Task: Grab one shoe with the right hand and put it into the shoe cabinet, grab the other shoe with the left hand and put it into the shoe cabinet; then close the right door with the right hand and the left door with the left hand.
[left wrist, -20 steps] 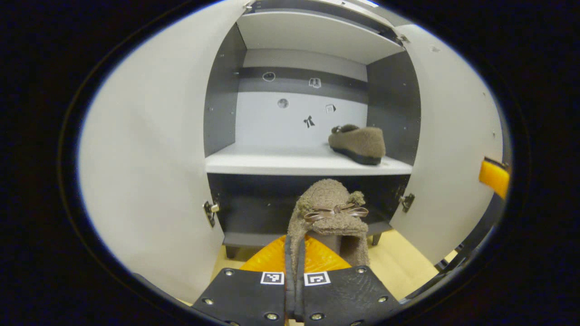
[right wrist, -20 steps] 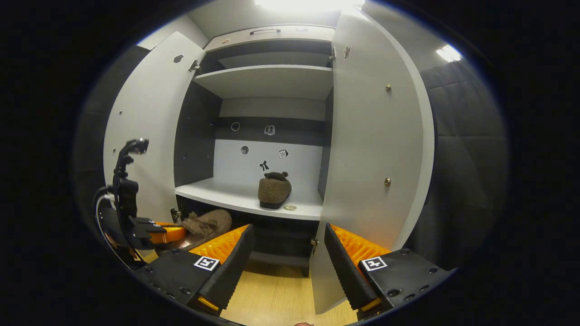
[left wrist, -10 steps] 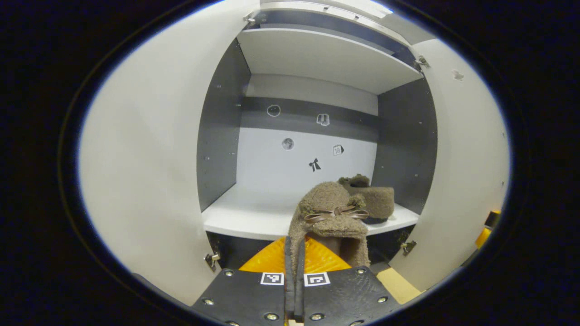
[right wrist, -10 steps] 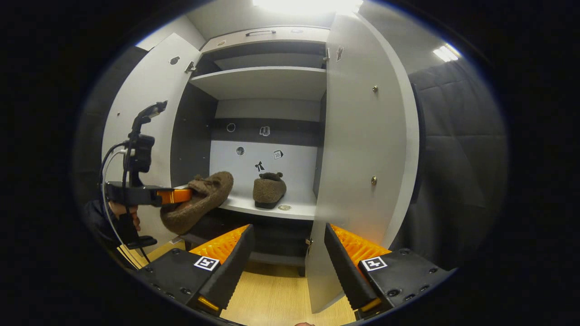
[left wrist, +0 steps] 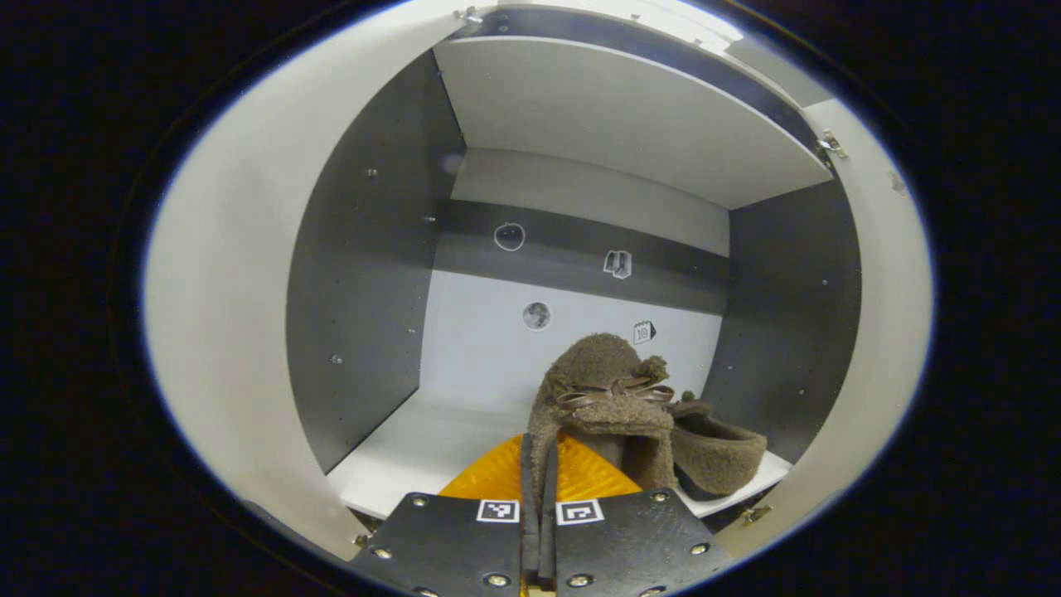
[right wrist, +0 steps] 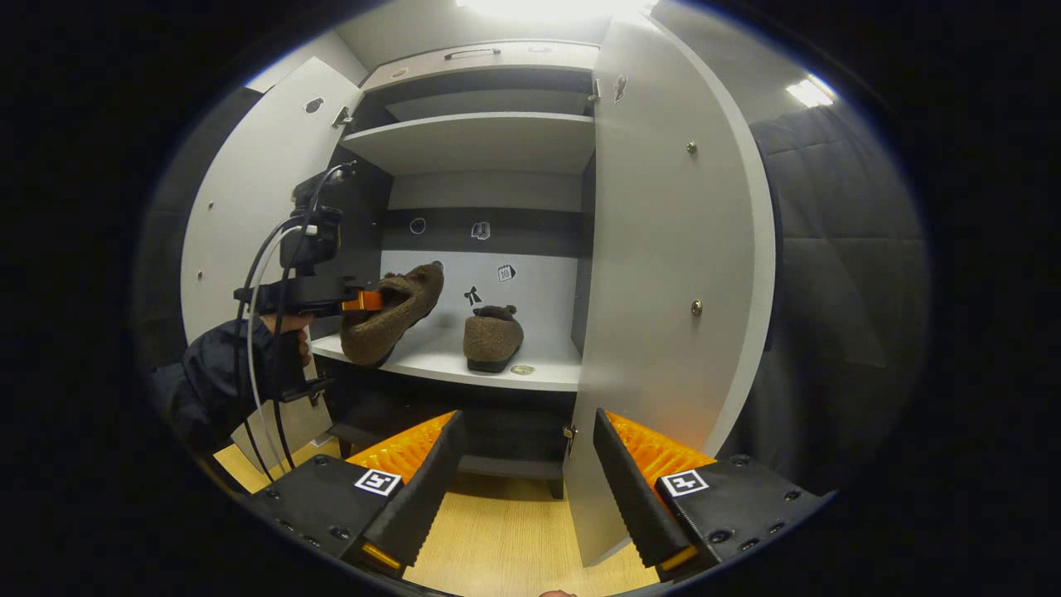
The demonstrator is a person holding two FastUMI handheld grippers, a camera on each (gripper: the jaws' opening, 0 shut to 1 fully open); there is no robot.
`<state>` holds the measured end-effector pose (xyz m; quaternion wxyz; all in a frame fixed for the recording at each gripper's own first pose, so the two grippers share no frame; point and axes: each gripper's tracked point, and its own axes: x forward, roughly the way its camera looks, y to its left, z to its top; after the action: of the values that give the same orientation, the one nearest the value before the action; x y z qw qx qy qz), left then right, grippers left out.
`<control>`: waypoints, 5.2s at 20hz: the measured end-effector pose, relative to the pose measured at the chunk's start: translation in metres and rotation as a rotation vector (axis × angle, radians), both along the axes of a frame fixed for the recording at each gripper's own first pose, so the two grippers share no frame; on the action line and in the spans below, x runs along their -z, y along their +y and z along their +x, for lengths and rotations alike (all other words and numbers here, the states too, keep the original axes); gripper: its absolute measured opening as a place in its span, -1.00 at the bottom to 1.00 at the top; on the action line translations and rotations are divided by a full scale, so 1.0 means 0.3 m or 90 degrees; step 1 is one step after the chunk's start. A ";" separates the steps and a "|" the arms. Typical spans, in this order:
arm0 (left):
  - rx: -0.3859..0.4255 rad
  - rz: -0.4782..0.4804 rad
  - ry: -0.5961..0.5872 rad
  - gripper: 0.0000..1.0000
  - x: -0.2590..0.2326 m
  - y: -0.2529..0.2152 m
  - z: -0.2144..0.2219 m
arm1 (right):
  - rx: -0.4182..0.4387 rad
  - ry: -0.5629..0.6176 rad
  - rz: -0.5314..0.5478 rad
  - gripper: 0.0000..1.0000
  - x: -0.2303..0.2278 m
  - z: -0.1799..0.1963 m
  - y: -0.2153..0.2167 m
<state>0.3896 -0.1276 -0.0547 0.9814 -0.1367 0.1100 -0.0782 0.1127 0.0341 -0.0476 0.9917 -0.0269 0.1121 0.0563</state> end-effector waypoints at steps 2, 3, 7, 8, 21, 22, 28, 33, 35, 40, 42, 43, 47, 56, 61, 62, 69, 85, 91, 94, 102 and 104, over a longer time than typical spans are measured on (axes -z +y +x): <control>-0.004 -0.001 0.001 -0.98 0.009 -0.003 0.056 | 0.008 0.003 -0.002 0.96 0.004 0.003 -0.002; -0.006 0.002 0.005 -0.97 0.016 0.001 0.078 | 0.011 0.005 -0.001 0.96 0.007 0.005 -0.001; -0.004 0.018 0.046 -0.98 0.097 -0.006 0.146 | 0.020 0.009 -0.001 0.96 0.011 0.004 0.002; -0.002 0.019 0.044 -0.98 0.099 -0.013 0.161 | 0.020 0.012 -0.002 0.96 0.014 0.003 0.002; 0.028 0.084 -0.019 0.81 -0.080 0.000 -0.180 | -0.011 -0.032 0.025 0.96 -0.088 -0.103 -0.030; 0.031 0.089 -0.028 0.84 -0.103 0.000 -0.236 | -0.014 -0.036 0.027 0.96 -0.099 -0.121 -0.042; 0.029 0.101 -0.049 1.00 -0.184 0.019 -0.525 | -0.020 -0.051 0.029 0.95 -0.146 -0.204 -0.143; 0.024 0.099 -0.054 1.00 -0.213 0.040 -0.703 | 0.017 -0.051 0.038 0.96 -0.167 -0.233 -0.313; 0.022 0.109 -0.058 1.00 -0.224 0.045 -0.770 | 0.041 -0.050 0.041 0.95 -0.180 -0.228 -0.395; 0.012 0.123 -0.050 0.89 -0.234 0.101 -0.906 | 0.114 -0.062 0.044 0.93 -0.223 -0.151 -0.589; 0.005 0.120 -0.040 0.89 -0.227 0.136 -0.939 | 0.136 -0.072 0.047 0.95 -0.247 -0.104 -0.627; -0.002 0.119 -0.036 0.89 -0.222 0.161 -0.953 | 0.143 -0.078 0.049 0.95 -0.266 -0.079 -0.635; -0.030 0.123 -0.042 0.89 -0.249 0.268 -1.005 | 0.170 -0.100 0.029 0.94 -0.319 0.013 -0.642; -0.074 0.096 -0.055 0.89 -0.297 0.575 -1.021 | 0.211 -0.106 -0.013 0.83 -0.344 0.003 -0.559; -0.093 0.092 -0.061 0.89 -0.284 0.719 -1.013 | 0.216 -0.099 -0.018 0.89 -0.345 -0.020 -0.470; -0.100 0.091 -0.059 0.89 -0.281 0.750 -1.012 | 0.213 -0.099 -0.020 0.83 -0.348 -0.020 -0.451; -0.121 0.070 -0.051 0.89 -0.230 0.897 -0.994 | 0.174 -0.092 -0.019 0.83 -0.350 -0.014 -0.289; -0.144 0.096 -0.056 0.89 -0.205 1.123 -0.897 | 0.131 -0.103 0.018 0.95 -0.373 0.113 -0.004; -0.103 0.030 -0.045 0.89 -0.171 1.061 -0.770 | 0.176 -0.110 -0.006 0.96 -0.361 0.018 -0.086; -0.112 0.040 -0.047 0.88 -0.187 1.024 -0.758 | 0.174 -0.101 -0.042 0.94 -0.332 0.002 -0.132; -0.155 0.091 -0.053 0.87 -0.254 0.972 -0.814 | 0.134 -0.081 -0.016 0.95 -0.277 0.012 -0.252; -0.156 0.091 -0.051 0.88 -0.256 0.927 -0.826 | 0.126 -0.079 -0.010 0.95 -0.270 0.013 -0.277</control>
<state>0.1416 0.1505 0.0221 0.9944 -0.0759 0.0586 0.0448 0.1165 -0.0489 0.0336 0.9972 -0.0272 0.0527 -0.0446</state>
